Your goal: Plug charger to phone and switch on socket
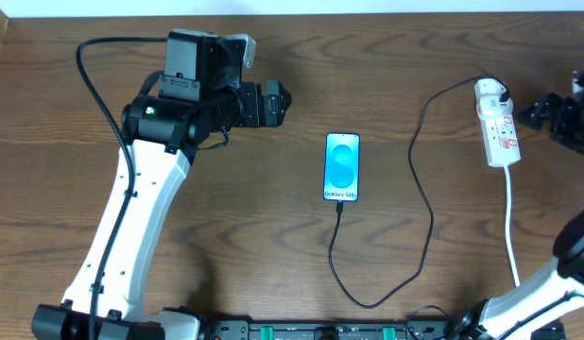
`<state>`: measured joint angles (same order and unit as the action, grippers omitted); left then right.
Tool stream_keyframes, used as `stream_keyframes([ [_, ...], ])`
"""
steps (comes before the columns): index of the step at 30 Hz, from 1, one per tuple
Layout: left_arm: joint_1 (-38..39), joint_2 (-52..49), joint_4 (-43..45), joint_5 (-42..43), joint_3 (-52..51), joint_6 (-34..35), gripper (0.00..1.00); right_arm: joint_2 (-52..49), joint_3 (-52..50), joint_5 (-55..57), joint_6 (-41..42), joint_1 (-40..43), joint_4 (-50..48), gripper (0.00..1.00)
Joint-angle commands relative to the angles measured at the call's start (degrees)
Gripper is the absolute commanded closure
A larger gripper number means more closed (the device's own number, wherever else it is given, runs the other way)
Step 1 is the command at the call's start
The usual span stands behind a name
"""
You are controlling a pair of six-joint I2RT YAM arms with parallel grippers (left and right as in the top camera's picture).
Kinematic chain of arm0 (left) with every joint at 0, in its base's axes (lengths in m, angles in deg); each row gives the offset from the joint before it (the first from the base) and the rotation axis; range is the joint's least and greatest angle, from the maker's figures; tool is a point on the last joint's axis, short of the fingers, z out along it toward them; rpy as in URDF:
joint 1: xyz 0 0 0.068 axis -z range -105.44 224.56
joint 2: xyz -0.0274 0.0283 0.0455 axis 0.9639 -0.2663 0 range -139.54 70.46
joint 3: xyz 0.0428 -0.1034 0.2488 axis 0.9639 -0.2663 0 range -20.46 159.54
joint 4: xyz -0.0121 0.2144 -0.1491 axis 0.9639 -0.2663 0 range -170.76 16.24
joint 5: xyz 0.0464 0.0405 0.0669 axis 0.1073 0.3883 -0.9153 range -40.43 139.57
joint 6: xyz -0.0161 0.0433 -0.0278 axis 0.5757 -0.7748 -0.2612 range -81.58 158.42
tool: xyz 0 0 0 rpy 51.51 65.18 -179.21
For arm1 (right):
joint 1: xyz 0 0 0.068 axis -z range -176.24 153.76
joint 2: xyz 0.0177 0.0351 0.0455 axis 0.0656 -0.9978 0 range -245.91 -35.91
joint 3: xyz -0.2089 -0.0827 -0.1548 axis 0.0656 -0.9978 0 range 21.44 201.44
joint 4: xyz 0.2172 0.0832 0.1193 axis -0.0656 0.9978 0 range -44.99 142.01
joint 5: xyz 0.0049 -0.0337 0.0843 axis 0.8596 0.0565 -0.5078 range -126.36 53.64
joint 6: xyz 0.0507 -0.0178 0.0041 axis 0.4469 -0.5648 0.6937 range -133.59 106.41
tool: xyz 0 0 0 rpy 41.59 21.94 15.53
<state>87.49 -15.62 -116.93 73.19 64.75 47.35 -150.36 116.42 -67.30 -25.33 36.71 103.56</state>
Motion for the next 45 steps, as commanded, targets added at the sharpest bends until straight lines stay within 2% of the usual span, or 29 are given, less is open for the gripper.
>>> stream_keyframes([
  [1,0.0,0.63,-0.09,-0.35,0.11,-0.76,0.0,-4.92,0.76,-4.22,-0.02,-0.37,-5.75,0.12],
  [6,0.0,0.63,-0.09,-0.33,0.11,-0.76,0.0,-9.31,0.76,-5.4,-0.68,-0.42,-8.11,0.09],
  [8,0.0,0.63,-0.09,-0.35,0.11,-0.76,0.0,-9.46,0.72,-8.72,-4.22,-0.44,-8.24,0.01],
  [22,0.0,0.63,-0.09,-0.33,0.11,-0.76,0.0,-9.49,0.68,-9.66,-4.33,-4.33,-13.92,0.01],
  [25,0.0,0.63,-0.09,-0.35,0.11,-0.76,0.0,-9.51,0.57,-4.28,-1.33,-6.16,-14.47,0.01],
  [45,0.0,0.63,-0.09,-0.33,0.11,-0.76,0.0,-11.93,-3.06,-4.13,2.19,-8.04,-14.38,0.01],
])
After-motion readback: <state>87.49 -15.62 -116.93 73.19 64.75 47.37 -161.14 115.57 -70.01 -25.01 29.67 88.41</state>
